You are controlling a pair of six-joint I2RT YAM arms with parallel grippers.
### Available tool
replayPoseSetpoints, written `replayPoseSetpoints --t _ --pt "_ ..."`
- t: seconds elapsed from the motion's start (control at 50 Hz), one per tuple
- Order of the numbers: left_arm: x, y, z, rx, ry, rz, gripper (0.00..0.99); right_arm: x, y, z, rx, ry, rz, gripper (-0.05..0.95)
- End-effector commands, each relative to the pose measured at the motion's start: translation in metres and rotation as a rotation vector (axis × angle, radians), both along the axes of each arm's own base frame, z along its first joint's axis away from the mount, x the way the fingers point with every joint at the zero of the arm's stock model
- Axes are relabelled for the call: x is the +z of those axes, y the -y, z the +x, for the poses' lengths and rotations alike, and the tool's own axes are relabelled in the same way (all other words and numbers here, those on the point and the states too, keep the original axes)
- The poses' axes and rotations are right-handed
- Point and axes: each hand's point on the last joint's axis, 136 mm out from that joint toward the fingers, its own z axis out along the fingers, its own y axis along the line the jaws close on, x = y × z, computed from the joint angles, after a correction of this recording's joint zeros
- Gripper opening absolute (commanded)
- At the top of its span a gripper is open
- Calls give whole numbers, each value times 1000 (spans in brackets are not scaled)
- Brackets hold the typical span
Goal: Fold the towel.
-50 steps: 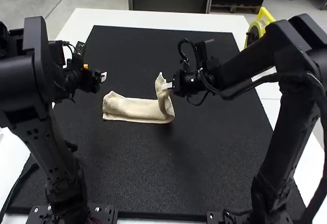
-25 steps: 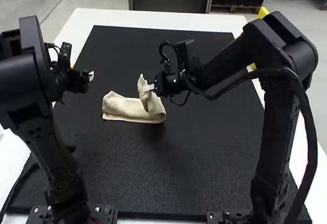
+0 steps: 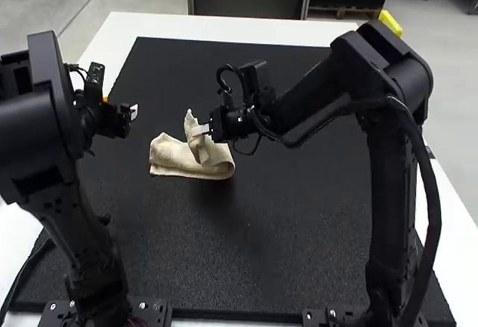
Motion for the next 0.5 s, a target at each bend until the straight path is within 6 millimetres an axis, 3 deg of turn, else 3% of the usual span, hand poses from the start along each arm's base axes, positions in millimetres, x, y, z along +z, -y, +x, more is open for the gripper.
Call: replayPoseSetpoints --t 0.0,0.48 --pt "4 1 -3 -8 16 5 961 16 -18 -4 48 18 49 -20" --pt "4 -1 -3 -1 12 -2 961 16 -43 19 53 23 85 -20"
